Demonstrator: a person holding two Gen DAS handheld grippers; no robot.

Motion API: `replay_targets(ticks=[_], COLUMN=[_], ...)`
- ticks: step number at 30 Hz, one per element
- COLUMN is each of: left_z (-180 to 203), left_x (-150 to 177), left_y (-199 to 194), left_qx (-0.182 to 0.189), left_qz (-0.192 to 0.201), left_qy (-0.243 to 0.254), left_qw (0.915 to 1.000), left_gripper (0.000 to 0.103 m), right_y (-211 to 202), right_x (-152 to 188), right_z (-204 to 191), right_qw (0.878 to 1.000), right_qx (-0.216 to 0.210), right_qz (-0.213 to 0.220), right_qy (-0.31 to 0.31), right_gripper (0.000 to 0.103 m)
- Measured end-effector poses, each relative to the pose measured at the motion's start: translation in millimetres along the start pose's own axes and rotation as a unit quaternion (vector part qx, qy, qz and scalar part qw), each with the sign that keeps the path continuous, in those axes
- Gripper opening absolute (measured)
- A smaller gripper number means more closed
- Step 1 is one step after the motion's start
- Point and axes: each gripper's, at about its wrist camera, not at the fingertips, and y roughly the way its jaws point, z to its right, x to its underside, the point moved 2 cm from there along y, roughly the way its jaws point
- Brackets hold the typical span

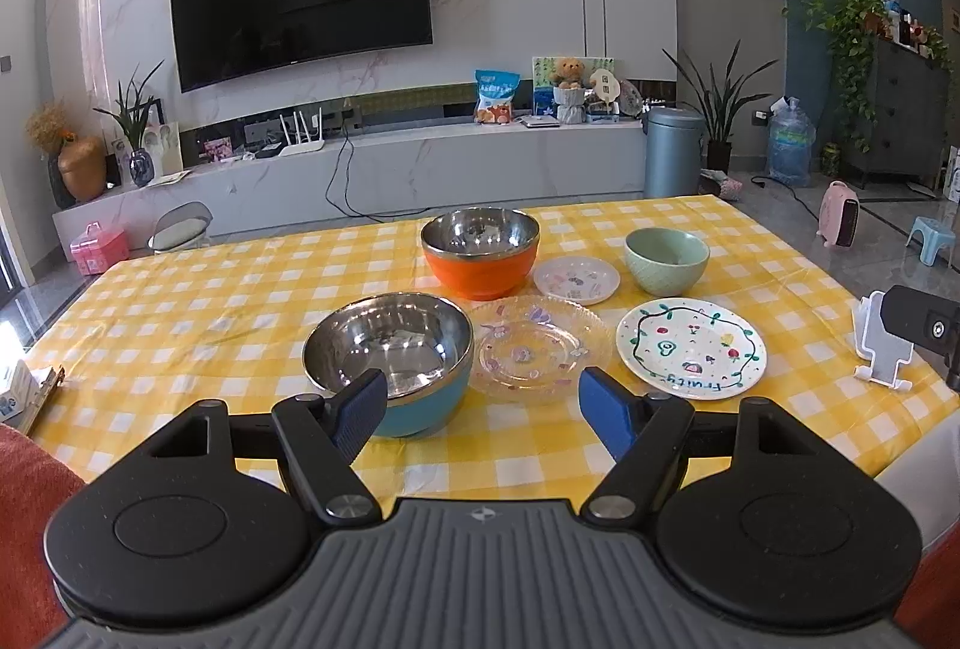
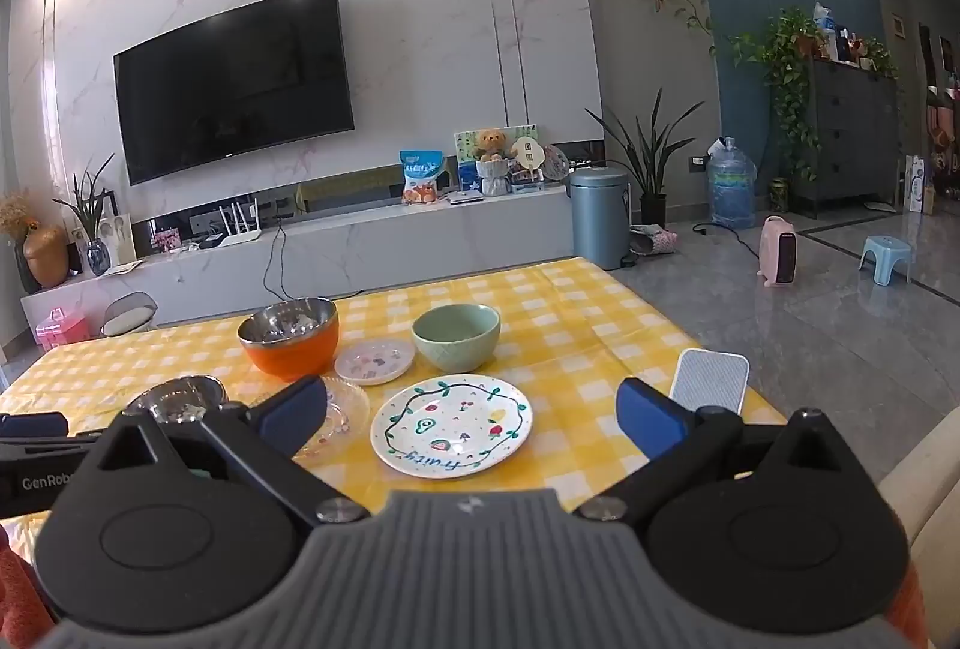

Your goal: Organize plates and bowls

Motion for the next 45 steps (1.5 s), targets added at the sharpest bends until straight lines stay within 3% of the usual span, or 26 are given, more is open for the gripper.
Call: replay_targets(ticks=[45], left_z=[-7.8], left_x=[-0.6], left_y=[1.6], left_qx=[-0.006], left_qz=[-0.011], left_qy=[-0.014], left_qw=[0.9998], left_gripper=[0.086], right_y=[4.2], right_x=[1.1], right_z=[-3.1], right_qw=[1.0], right_qx=[0.002], right_qz=[-0.013], right_qy=[-0.003], right_gripper=[0.101])
